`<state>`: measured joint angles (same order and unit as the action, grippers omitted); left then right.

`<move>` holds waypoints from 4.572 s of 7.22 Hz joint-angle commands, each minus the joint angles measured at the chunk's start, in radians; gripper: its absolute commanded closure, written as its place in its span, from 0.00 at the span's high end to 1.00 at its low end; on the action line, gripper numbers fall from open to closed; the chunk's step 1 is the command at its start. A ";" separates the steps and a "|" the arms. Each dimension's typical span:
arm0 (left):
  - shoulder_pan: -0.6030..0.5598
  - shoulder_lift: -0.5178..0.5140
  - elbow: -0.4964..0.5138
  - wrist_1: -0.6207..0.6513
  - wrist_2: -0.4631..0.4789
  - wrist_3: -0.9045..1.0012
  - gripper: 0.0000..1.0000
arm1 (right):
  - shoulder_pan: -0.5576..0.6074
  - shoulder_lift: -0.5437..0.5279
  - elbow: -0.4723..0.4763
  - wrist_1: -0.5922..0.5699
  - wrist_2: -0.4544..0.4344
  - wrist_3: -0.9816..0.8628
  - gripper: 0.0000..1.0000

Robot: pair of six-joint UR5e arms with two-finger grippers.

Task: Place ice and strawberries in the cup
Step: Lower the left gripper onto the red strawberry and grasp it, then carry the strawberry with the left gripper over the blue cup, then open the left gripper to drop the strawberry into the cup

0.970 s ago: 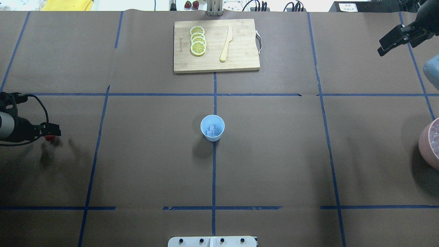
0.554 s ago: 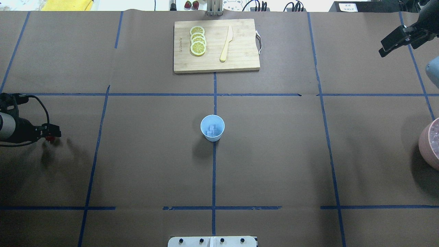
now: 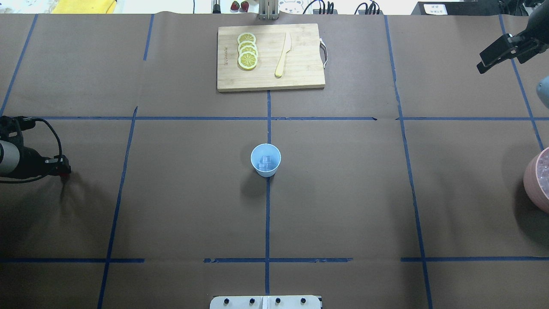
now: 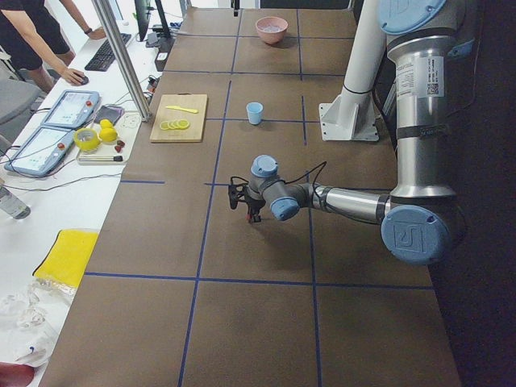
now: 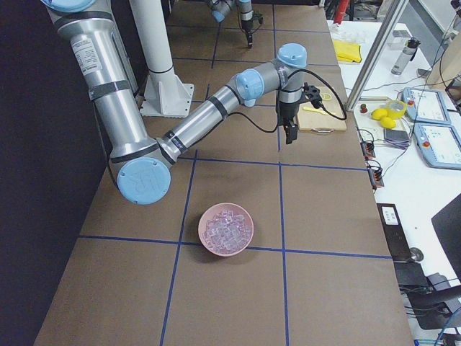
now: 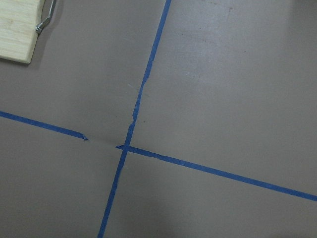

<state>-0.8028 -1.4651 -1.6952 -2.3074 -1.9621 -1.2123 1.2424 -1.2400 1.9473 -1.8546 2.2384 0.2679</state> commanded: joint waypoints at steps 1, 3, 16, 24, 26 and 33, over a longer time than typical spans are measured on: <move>-0.012 0.038 -0.096 0.040 -0.012 -0.001 0.05 | 0.000 -0.012 0.002 0.000 -0.002 -0.001 1.00; -0.004 0.008 -0.328 0.357 -0.032 -0.001 0.04 | 0.005 -0.035 0.005 0.002 0.000 -0.010 1.00; 0.280 -0.959 0.100 0.726 0.022 -0.425 0.04 | 0.252 -0.343 -0.194 0.385 0.145 -0.237 1.00; 0.272 -0.959 0.112 0.726 0.035 -0.423 0.17 | 0.252 -0.346 -0.192 0.388 0.142 -0.240 1.00; 0.260 -0.959 0.114 0.726 0.035 -0.429 0.54 | 0.252 -0.346 -0.192 0.388 0.142 -0.240 1.00; 0.165 -0.946 0.106 0.744 0.025 -0.330 1.00 | 0.252 -0.341 -0.238 0.383 0.159 -0.239 1.00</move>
<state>-0.5967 -2.4206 -1.5823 -1.5755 -1.9316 -1.6024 1.4941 -1.5824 1.7360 -1.4710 2.3862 0.0275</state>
